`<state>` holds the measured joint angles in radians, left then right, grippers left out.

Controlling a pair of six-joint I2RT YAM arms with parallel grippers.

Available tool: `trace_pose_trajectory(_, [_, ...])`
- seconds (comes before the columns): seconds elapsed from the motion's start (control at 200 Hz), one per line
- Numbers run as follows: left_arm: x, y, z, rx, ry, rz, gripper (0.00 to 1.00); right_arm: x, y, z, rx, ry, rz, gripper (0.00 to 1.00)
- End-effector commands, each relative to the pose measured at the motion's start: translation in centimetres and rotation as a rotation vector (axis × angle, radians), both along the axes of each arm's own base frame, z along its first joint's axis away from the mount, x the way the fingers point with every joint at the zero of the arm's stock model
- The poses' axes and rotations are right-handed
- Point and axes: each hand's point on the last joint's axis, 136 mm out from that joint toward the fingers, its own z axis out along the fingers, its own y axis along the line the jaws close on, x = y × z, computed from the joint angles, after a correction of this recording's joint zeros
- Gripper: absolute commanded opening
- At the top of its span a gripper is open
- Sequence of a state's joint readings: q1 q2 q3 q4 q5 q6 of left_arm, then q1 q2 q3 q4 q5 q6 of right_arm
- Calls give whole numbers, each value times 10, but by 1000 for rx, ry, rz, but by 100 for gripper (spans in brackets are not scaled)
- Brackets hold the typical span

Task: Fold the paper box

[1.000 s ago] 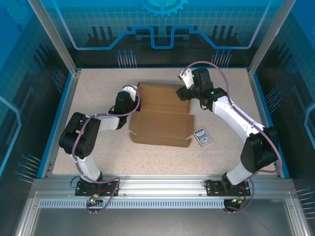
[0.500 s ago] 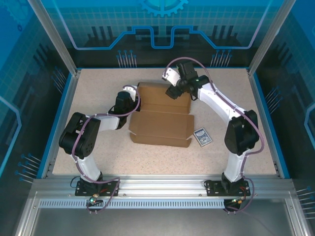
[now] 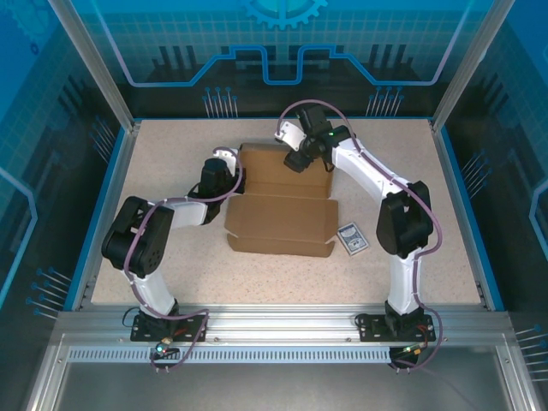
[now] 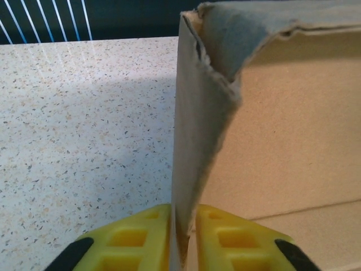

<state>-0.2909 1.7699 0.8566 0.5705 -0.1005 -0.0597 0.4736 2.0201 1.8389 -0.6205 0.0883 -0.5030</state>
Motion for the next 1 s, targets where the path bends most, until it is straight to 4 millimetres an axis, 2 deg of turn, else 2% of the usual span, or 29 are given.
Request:
trace_pose_trajectory(0.0, [0,-4,30,-42,-43,-16,34,-2,12,-3,17,29,13,63])
trace_pose_trajectory(0.06, [-3,-4,33,-48,-42,-13,43,-1,13,-4,23,35,5,61])
trace_pose_trajectory(0.175, [-8,-2,39,-71,-39,-7,53,0,15,-6,47,50,-9,56])
trace_pose_trajectory(0.435, [-24,5,53,-128,14,35,68,10,7,-15,108,124,-106,45])
trace_pose_trajectory(0.575, [-38,10,61,-165,51,50,70,16,-2,-21,166,181,-173,40])
trace_pose_trajectory(0.745, [-60,13,61,-203,114,60,71,23,-16,-31,218,240,-264,33])
trace_pose_trajectory(0.996, [-100,39,57,-197,167,145,71,24,-43,-54,300,343,-397,27])
